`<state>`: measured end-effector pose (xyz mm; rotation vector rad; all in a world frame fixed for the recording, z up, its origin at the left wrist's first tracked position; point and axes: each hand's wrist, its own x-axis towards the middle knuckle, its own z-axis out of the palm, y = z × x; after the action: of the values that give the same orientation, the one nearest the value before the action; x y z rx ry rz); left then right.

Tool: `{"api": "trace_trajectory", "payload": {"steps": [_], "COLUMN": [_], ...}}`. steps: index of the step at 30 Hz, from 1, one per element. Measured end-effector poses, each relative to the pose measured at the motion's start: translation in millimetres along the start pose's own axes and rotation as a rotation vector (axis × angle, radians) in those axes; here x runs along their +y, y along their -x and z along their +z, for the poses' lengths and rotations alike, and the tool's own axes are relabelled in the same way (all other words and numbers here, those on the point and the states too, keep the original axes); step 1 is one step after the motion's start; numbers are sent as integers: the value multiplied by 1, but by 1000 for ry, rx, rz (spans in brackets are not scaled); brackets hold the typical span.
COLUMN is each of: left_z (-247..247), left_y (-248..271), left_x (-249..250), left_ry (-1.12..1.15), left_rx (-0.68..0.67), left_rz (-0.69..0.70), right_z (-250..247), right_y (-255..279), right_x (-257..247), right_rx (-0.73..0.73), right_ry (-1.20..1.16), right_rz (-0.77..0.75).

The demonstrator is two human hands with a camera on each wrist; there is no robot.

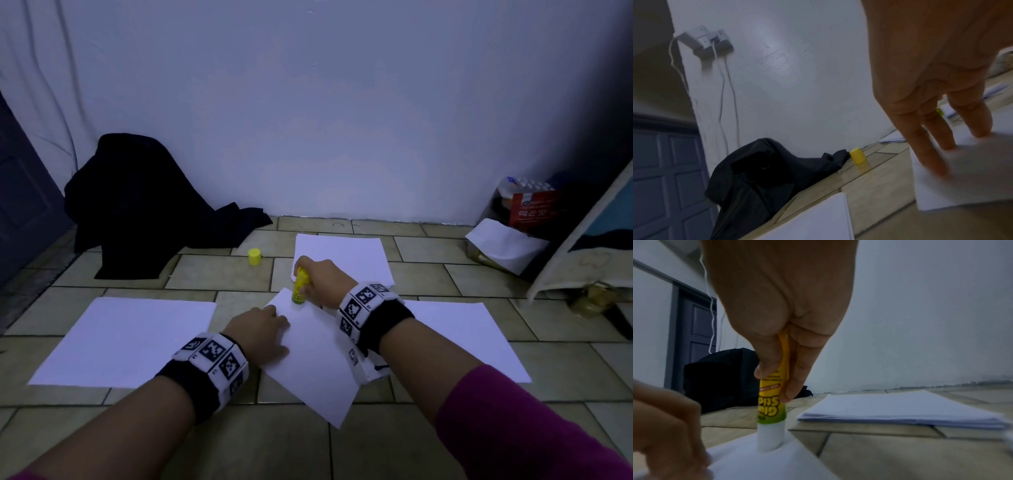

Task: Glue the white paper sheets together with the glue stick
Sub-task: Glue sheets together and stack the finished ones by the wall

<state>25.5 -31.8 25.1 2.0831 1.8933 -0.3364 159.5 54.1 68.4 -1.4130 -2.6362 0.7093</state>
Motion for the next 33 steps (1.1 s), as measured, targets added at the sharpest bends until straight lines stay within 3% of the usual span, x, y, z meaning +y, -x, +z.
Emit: {"api": "trace_trajectory", "payload": {"steps": [6, 13, 22, 24, 26, 28, 30, 33], "left_z": [-1, 4, 0, 0, 1, 4, 8, 16], "left_y": [-7, -12, -6, -4, -2, 1, 4, 6], "left_x": [-8, -20, -32, -35, -37, -37, -36, -34], "left_ry": [45, 167, 4, 8, 16, 44, 74, 76], "left_rx": [13, 14, 25, 31, 31, 38, 55, 44], "left_rz": [13, 22, 22, 26, 28, 25, 21, 29], "right_z": [-13, -20, -45, -54, -58, -56, -49, -34], "right_y": [33, 64, 76, 74, 70, 65, 58, 43], "right_x": [26, 61, 87, 92, 93, 88, 78, 63], "right_rx": [-105, -114, -192, -60, 173, 324, 336, 293], "right_ry": [100, 107, 146, -40, -298, -768, -1281, -1663], "right_rz": [-31, -63, 27, 78, 142, 186, 158, 164]}}
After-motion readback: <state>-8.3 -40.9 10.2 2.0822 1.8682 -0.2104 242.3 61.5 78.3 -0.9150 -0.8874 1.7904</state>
